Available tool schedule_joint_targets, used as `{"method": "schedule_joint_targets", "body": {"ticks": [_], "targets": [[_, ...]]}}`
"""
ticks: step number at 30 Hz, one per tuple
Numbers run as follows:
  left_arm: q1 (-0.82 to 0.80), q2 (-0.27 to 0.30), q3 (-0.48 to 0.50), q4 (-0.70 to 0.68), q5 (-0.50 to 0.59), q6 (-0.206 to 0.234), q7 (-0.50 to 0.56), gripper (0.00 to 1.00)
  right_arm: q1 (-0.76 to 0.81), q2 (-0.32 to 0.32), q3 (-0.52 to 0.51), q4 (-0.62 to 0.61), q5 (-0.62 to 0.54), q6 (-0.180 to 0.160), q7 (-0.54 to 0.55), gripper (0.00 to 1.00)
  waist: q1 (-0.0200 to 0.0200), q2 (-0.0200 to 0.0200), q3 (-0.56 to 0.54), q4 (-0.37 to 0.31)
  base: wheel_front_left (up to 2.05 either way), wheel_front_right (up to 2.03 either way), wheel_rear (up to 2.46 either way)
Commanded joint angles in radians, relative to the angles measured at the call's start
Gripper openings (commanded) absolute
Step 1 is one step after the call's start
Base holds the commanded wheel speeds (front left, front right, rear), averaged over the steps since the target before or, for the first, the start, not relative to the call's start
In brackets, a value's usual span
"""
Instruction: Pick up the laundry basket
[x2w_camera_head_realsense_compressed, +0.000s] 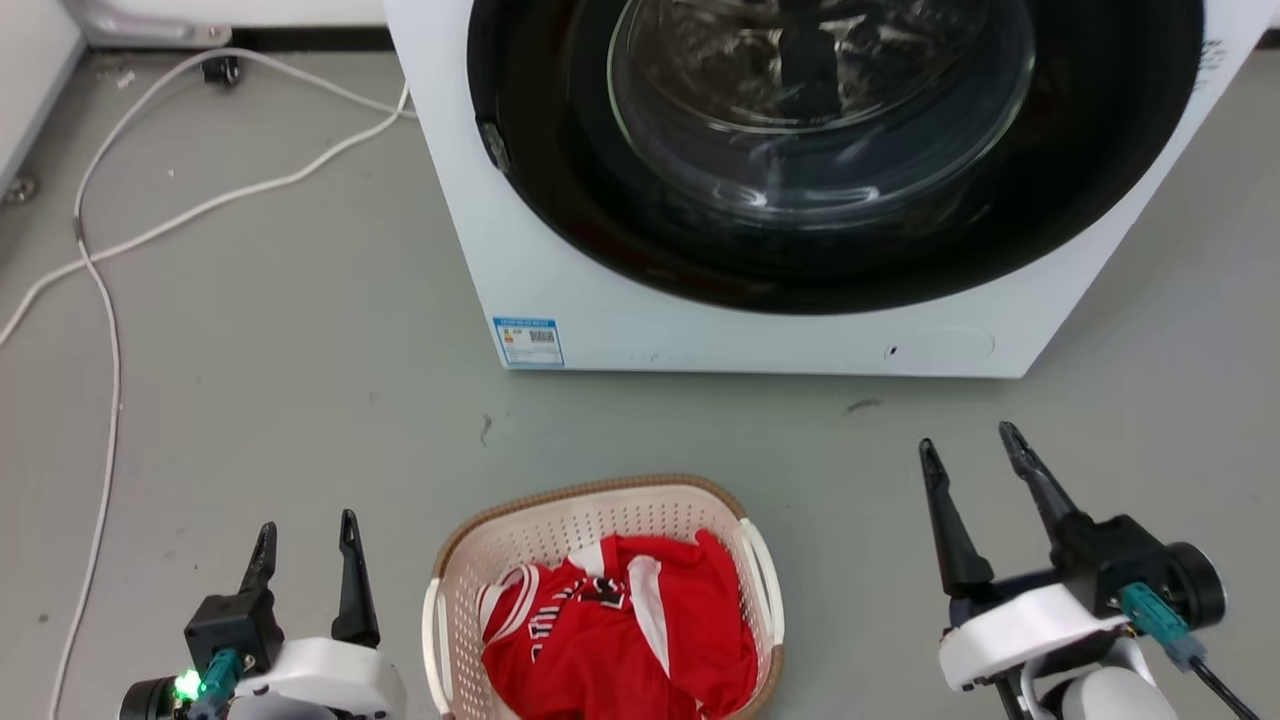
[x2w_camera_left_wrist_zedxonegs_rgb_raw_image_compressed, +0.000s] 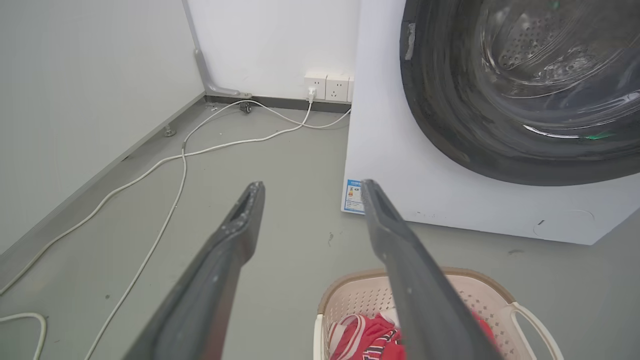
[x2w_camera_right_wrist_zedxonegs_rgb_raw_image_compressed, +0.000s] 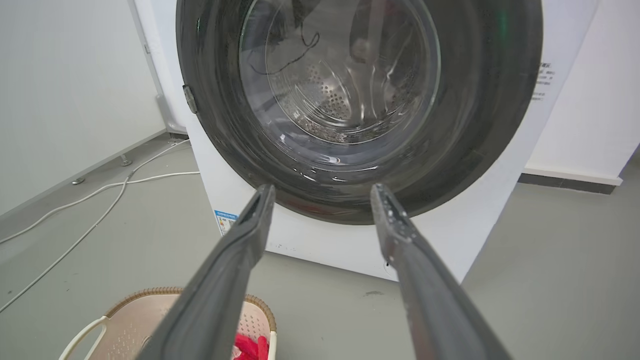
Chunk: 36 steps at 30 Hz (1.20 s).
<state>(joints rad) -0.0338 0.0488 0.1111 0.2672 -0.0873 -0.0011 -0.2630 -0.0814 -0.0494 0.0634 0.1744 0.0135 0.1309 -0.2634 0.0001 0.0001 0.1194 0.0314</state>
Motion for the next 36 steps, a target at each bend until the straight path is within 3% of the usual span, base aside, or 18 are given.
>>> {"method": "schedule_joint_targets", "body": {"ticks": [1, 12, 21, 36], "targets": [[-0.034, 0.002, 0.012, 0.037, -0.010, -0.014, -0.003, 1.00, -0.029, -0.001, 0.008, 0.030, -0.010, 0.000, -0.002, 1.00, -0.0001, -0.0001, 0.051, 0.012, 0.00, 0.00, 0.00], [-0.199, 0.003, 0.046, 0.263, 0.002, -0.077, -0.003, 1.00, -0.196, -0.001, 0.068, 0.251, -0.042, 0.000, -0.002, 1.00, -0.0001, -0.0001, 0.233, 0.033, 0.00, 0.00, 0.00], [-0.291, 0.003, 0.054, 0.405, 0.010, -0.100, -0.003, 1.00, -0.323, -0.024, 0.131, 0.415, -0.034, 0.000, -0.002, 1.00, -0.0001, -0.0001, 0.358, 0.036, 0.00, 0.00, 0.00], [-0.443, 0.003, 0.037, 0.575, 0.012, -0.111, -0.003, 1.00, -0.486, -0.055, 0.201, 0.571, -0.033, 0.000, -0.002, 1.00, -0.0001, -0.0001, 0.541, 0.062, 0.00, 0.00, 0.00]]}}
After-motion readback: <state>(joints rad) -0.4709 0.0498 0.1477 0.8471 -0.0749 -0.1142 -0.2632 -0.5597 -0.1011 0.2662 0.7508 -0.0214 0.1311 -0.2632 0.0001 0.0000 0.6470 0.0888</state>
